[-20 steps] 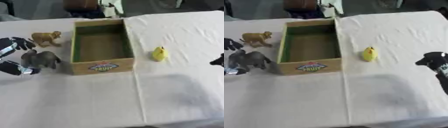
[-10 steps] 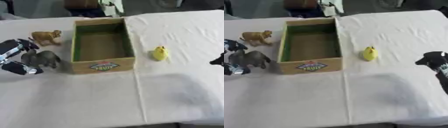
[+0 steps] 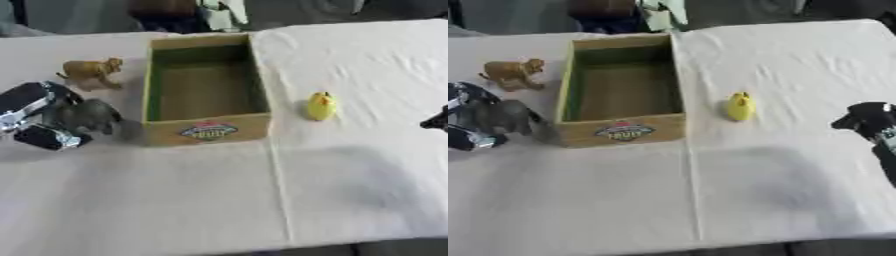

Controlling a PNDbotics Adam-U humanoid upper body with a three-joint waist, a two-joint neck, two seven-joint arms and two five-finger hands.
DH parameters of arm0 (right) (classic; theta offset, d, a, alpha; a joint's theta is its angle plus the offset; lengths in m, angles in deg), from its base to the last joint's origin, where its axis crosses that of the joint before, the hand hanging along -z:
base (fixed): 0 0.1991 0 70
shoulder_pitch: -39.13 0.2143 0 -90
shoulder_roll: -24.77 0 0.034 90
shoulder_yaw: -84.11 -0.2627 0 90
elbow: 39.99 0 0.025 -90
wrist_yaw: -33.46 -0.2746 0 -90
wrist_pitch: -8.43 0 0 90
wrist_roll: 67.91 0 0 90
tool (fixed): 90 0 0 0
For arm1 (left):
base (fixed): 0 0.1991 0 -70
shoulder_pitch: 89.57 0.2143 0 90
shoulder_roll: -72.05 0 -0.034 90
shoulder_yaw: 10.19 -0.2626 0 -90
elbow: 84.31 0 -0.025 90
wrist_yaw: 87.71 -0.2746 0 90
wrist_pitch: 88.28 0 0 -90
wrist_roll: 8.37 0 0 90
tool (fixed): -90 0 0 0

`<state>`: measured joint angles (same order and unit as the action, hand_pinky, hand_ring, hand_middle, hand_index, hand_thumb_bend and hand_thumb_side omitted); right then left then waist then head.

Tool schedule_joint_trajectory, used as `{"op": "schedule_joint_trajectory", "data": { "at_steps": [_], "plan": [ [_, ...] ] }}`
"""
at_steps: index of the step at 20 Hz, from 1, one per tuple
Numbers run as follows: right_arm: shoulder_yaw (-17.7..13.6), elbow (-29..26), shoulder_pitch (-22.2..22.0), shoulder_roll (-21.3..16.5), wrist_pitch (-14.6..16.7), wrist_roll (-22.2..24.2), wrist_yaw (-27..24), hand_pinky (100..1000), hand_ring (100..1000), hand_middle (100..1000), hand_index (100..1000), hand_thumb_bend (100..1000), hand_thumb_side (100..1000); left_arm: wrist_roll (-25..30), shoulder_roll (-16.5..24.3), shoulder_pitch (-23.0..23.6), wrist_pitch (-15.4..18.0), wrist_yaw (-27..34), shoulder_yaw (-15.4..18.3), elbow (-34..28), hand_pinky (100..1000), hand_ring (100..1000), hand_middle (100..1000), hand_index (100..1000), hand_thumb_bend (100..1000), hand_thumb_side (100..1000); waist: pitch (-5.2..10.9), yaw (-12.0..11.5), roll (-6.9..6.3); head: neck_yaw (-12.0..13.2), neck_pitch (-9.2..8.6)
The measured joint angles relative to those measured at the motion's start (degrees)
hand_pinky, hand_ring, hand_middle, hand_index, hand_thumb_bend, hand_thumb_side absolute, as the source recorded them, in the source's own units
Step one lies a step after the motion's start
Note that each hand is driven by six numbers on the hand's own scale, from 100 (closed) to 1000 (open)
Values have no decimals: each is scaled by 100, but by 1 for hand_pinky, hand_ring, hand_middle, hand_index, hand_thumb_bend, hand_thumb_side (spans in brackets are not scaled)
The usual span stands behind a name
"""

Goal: Pick up objects on the table and place them in the box.

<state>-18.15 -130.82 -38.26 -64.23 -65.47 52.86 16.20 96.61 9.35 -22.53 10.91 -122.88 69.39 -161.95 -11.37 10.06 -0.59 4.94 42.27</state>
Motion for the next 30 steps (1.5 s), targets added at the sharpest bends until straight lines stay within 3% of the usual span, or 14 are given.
{"op": "schedule_joint_trajectory", "data": {
  "at_steps": [5,11,20,24,25,26,30],
  "plan": [
    [0,1,0,0,0,0,1,716,629,554,709,100,612,-10,-21,2,-34,77,4,1,646,433,380,696,244,362,-2,-1,0,-1,1],
    [-3,1,0,1,0,0,2,716,629,555,709,100,611,-95,-46,32,-178,355,107,-97,577,288,251,601,116,314,-8,-2,1,-7,1],
    [-4,1,-1,1,-1,0,2,715,628,554,709,100,611,-96,115,-1,-313,739,284,-651,578,277,236,588,112,307,-1,14,-27,-24,2],
    [3,1,-1,1,-22,21,2,715,628,554,709,100,610,-72,253,-334,-302,900,283,-852,584,274,234,587,100,292,10,69,-52,-9,2],
    [17,1,1,1,-27,26,1,715,628,554,709,100,617,-68,260,-442,-297,954,281,-872,586,278,237,589,100,416,11,89,-57,-3,2],
    [32,1,4,1,-33,34,0,715,627,554,709,100,609,-65,260,-561,-289,1001,273,-887,587,280,239,590,100,291,11,107,-62,2,3],
    [85,-3,59,0,-49,88,-22,715,627,554,709,100,606,-19,229,-1038,-235,1066,170,-875,589,284,243,593,106,320,19,246,-77,59,3]
  ]
}}
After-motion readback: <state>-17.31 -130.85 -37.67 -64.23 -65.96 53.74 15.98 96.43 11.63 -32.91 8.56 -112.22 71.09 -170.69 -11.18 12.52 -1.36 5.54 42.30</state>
